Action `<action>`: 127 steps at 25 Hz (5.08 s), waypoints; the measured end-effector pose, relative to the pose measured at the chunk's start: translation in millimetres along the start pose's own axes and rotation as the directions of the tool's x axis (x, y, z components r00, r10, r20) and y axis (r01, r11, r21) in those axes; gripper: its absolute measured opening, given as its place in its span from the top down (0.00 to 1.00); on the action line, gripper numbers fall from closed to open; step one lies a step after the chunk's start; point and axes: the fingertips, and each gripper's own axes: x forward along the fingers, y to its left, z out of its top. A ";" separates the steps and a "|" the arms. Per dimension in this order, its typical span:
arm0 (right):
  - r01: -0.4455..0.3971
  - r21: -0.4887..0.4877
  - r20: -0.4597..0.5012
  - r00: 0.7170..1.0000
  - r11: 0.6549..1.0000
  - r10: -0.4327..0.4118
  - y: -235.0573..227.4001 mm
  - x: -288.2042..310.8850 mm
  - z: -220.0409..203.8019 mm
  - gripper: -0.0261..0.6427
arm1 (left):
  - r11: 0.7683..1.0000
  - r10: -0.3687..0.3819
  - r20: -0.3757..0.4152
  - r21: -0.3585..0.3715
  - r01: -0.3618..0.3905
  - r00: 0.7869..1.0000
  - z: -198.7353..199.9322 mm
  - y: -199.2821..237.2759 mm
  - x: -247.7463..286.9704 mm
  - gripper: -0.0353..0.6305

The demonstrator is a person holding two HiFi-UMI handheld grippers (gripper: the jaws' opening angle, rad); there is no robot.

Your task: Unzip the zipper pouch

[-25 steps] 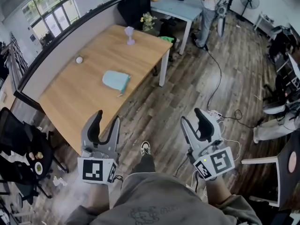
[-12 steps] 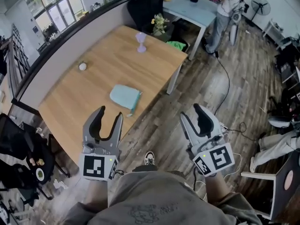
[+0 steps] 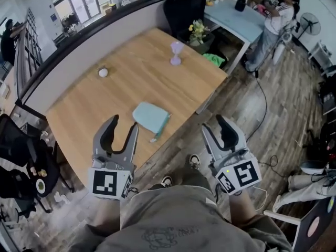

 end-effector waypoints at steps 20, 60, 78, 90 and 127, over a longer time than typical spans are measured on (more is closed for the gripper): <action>-0.514 -0.016 -0.083 0.855 0.858 0.511 -121.0 220.0 -4.0 0.69 | 0.883 0.465 -0.145 0.009 -0.469 0.873 -7.4 52.7 138.4 0.64; -0.916 -0.118 -0.384 0.397 0.383 0.833 -32.3 273.8 -102.3 0.69 | 0.677 0.703 -0.294 -0.002 -0.736 0.648 -69.6 47.2 89.6 0.64; -0.955 -0.207 -0.816 0.047 -0.215 0.577 -13.5 277.4 -316.7 0.69 | 0.649 0.612 -0.518 -0.102 -0.754 0.597 -206.3 15.9 97.6 0.64; -0.744 -0.211 -0.904 -0.098 -0.635 0.415 -9.5 256.6 -401.3 0.70 | 0.558 0.591 -0.613 -0.158 -0.815 0.524 -269.6 -16.0 81.7 0.65; -0.962 0.273 -0.389 -0.121 -0.011 0.913 64.0 257.3 -185.1 0.95 | 0.535 0.688 -0.516 -0.115 -0.837 0.510 -181.7 17.6 27.1 0.65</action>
